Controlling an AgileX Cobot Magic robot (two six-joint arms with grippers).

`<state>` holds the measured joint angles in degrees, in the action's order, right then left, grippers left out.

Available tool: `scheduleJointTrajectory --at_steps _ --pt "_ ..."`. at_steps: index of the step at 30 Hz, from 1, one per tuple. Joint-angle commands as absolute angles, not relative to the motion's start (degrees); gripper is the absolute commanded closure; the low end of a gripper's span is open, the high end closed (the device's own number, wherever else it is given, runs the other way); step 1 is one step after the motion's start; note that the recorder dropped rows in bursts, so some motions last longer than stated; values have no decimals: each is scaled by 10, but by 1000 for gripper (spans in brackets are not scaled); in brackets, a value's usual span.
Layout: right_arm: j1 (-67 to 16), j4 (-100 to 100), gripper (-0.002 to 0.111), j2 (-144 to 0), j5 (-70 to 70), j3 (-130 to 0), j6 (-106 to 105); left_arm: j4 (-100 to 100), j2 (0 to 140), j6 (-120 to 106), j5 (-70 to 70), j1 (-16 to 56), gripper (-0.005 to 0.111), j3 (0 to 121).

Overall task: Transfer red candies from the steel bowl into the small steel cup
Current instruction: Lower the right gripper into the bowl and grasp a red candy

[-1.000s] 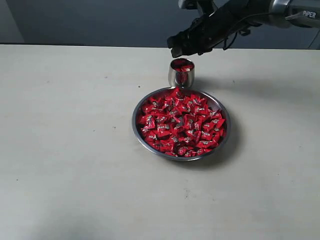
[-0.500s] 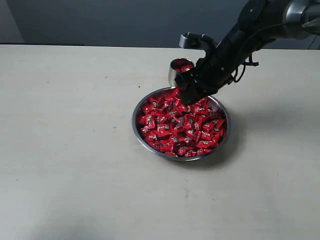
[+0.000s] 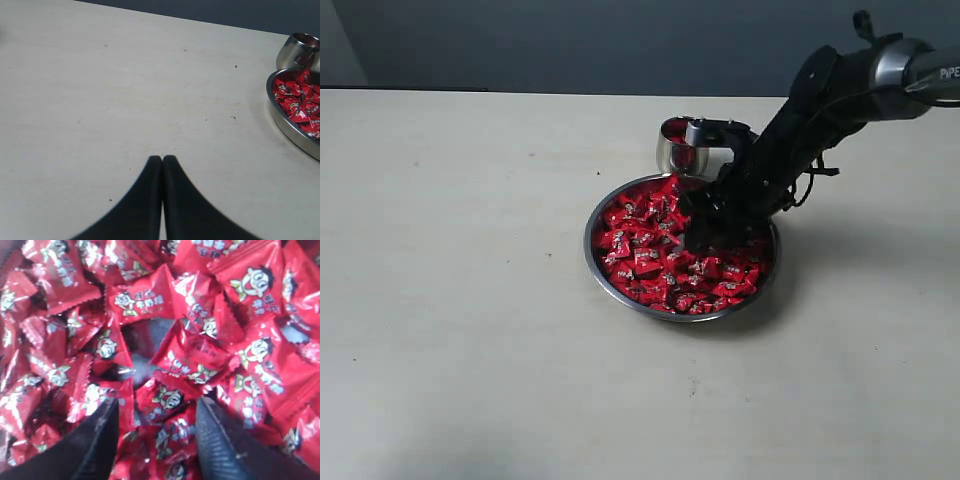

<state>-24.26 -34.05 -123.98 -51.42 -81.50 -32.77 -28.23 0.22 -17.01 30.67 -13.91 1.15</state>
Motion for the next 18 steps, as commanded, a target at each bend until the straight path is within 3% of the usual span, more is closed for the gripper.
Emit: scheduleJointTrajectory --at_steps 1,4,18 --pt "-241 -352 80 -1247 -503 -813 -326 -283 0 -169 304 -141 106 12" --pt "-241 -364 109 -1246 -510 -814 -326 -283 0 -169 304 -141 106 12" --pt "-240 -337 108 -1129 -520 -814 -326 -283 0 -169 304 -141 106 12"
